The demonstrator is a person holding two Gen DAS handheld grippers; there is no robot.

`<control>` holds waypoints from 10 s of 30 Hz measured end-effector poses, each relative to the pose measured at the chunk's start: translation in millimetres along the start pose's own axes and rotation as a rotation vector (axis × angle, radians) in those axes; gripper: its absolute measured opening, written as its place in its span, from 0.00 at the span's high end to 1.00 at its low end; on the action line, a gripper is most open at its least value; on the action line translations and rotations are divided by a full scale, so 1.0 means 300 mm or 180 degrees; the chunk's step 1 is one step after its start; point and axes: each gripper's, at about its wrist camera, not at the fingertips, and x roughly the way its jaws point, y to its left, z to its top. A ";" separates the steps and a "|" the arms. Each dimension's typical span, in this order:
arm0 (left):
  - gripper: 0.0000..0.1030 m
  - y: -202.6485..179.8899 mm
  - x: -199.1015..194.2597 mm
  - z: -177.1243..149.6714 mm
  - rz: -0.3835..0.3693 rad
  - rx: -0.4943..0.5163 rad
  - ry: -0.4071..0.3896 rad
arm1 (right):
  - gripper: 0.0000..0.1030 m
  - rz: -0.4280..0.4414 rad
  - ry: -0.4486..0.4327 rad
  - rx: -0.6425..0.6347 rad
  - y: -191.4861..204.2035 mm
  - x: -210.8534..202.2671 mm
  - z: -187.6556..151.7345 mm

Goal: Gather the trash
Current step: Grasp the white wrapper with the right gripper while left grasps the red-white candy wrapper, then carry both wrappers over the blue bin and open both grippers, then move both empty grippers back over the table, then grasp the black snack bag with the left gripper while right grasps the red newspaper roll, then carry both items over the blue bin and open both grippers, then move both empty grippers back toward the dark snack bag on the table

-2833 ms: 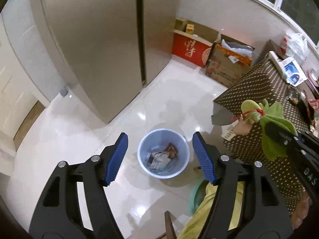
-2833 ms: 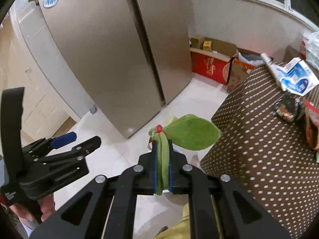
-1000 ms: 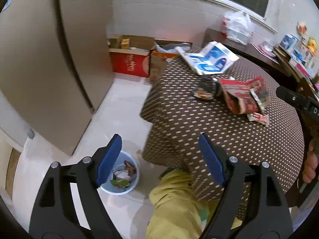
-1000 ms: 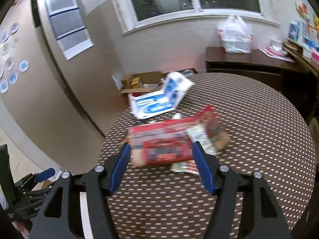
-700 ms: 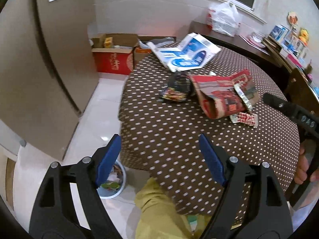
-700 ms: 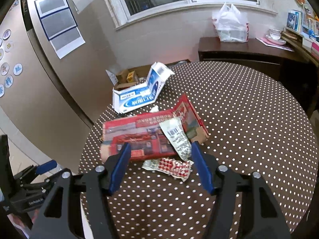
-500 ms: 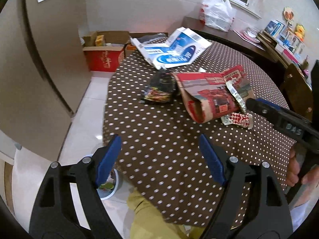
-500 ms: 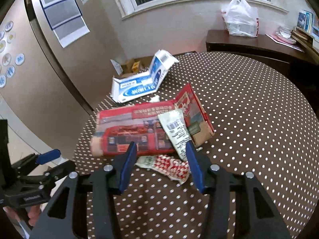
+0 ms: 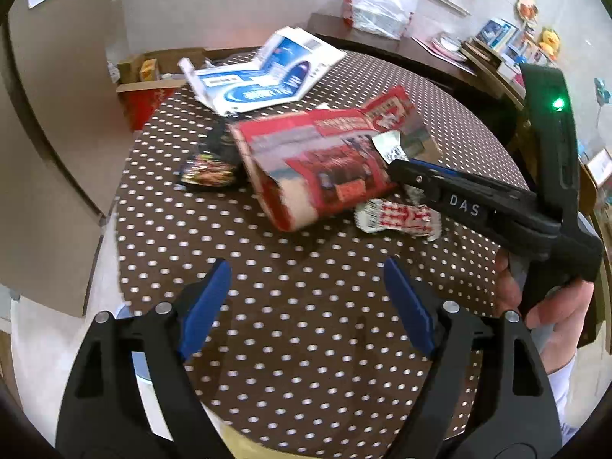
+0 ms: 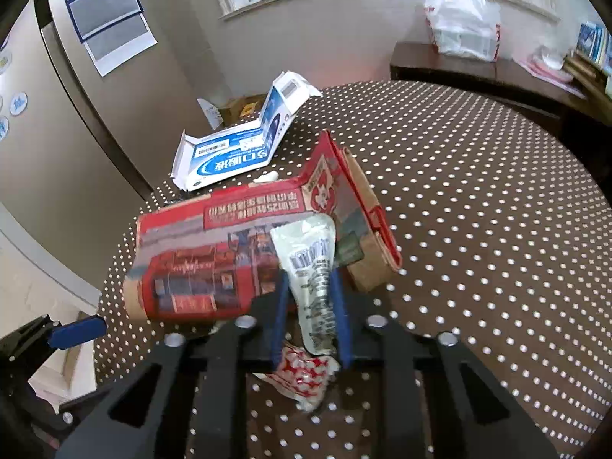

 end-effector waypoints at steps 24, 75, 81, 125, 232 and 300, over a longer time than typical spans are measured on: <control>0.17 -0.258 0.226 0.079 0.0071 0.0869 0.0090 | 0.93 0.0046 -0.0242 0.0751 -0.224 -0.232 -0.173; 0.74 0.470 -0.292 -0.252 0.0870 -0.0635 -0.0293 | 0.93 0.1033 0.0108 -0.0603 0.699 -0.151 -0.209; 0.74 0.599 -0.299 -0.314 0.1006 -0.0881 -0.0203 | 0.93 0.1121 0.0294 -0.0795 0.821 -0.077 -0.236; 0.44 0.833 -0.395 -0.581 0.1276 -0.1496 -0.0096 | 0.32 0.0992 0.0549 -0.1235 1.100 0.042 -0.324; 0.70 0.648 -0.294 -0.274 0.1186 -0.0732 -0.0255 | 0.93 0.0450 -0.0261 -0.0202 0.584 -0.147 -0.099; 0.48 0.806 -0.407 -0.490 0.1289 -0.1270 -0.0313 | 0.21 0.0607 -0.0036 -0.0874 0.961 -0.048 -0.198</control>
